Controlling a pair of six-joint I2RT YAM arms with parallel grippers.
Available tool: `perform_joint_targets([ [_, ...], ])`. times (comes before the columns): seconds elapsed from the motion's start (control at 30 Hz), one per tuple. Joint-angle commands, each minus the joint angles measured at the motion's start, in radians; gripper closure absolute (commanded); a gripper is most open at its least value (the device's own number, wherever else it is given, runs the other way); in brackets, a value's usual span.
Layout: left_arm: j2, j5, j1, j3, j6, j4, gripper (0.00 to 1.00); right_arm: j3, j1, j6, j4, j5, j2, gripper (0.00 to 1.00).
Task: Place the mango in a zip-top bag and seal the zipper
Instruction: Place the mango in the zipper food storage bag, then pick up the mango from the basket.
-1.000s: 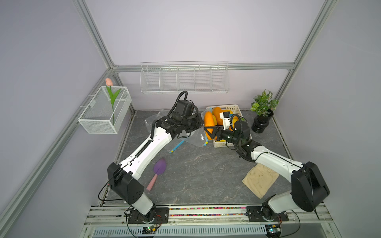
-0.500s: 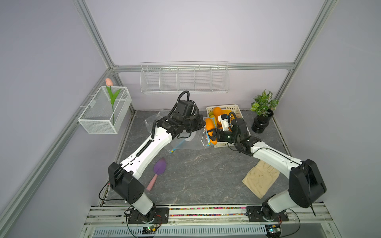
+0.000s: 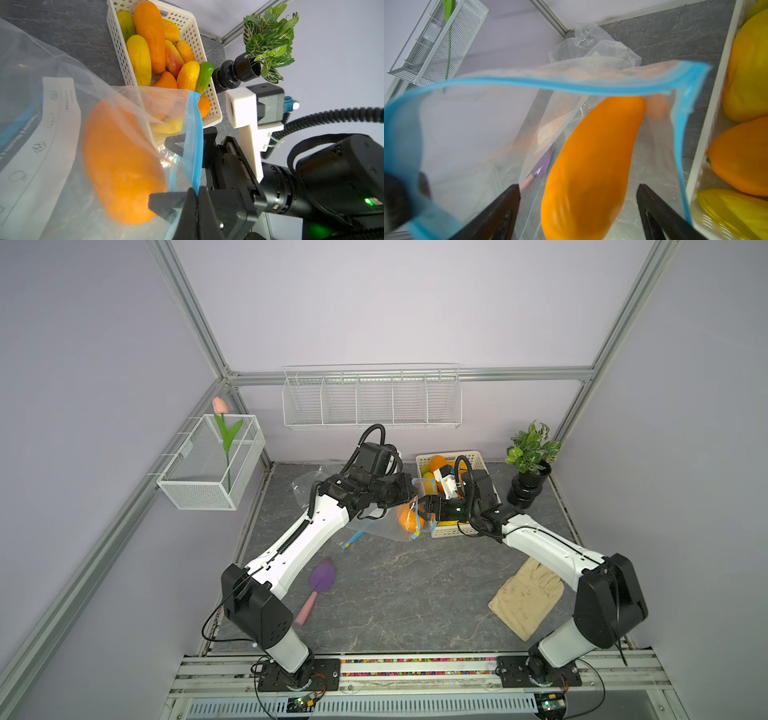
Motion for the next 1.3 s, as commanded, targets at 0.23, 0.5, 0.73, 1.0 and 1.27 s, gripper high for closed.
perform_joint_targets([
  [0.23, 0.003, -0.014, 0.022, 0.005, 0.038, -0.047, 1.00, -0.054, -0.072, -0.038, -0.071, -0.020, -0.200, 0.07],
  [0.5, -0.065, -0.023, 0.074, -0.110, 0.053, -0.035, 1.00, -0.081, -0.157, -0.051, -0.185, 0.210, -0.257, 0.05],
  [0.73, -0.098, -0.032, 0.082, -0.142, 0.056, -0.015, 1.00, 0.239, -0.175, -0.124, -0.387, 0.281, 0.128, 0.01],
  [1.0, -0.115, -0.017, 0.082, -0.201, 0.062, 0.042, 1.00, 0.387, -0.179, 0.009, -0.549, 0.345, 0.371, 0.03],
  [1.27, -0.093, 0.003, 0.082, -0.202, 0.068, 0.057, 1.00, 0.419, -0.179, 0.066, -0.502, 0.339, 0.478, 0.02],
])
